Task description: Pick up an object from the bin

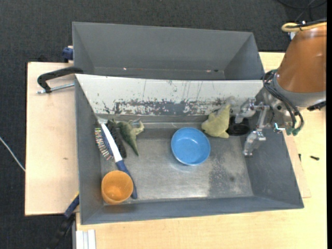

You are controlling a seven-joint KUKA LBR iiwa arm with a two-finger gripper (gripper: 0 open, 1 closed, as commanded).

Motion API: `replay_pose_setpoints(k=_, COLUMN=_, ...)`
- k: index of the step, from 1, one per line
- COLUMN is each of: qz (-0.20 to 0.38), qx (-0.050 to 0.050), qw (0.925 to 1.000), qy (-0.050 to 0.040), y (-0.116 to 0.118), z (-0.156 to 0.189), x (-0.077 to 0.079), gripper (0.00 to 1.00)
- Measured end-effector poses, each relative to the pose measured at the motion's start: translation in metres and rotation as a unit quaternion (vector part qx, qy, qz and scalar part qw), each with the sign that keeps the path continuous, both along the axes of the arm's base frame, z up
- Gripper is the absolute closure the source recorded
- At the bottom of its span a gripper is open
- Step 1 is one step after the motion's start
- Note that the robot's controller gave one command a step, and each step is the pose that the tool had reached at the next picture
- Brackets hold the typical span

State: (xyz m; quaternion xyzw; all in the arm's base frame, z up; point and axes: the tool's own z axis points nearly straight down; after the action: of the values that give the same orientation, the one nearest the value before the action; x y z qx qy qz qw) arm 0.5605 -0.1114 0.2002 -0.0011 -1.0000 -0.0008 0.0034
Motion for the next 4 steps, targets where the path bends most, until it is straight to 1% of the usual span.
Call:
replay_pose_setpoints(k=1, qz=0.080, qx=0.002, qw=0.9968, qy=-0.0024, y=0.083, z=-0.054, x=0.033, gripper=0.00)
replay_pose_setpoints(k=2, qz=0.254, qx=0.000, qw=0.9671, qy=-0.0086, y=0.109, z=-0.104, x=0.023, gripper=0.00)
replay_pose_setpoints(k=3, qz=0.255, qx=0.000, qw=0.9669, qy=-0.0065, y=0.110, z=-0.107, x=0.022, gripper=0.00)
replay_pose_setpoints(k=4, qz=0.372, qx=-0.002, qw=0.9283, qy=-0.0066, y=0.011, z=-0.097, x=0.038, gripper=0.00)
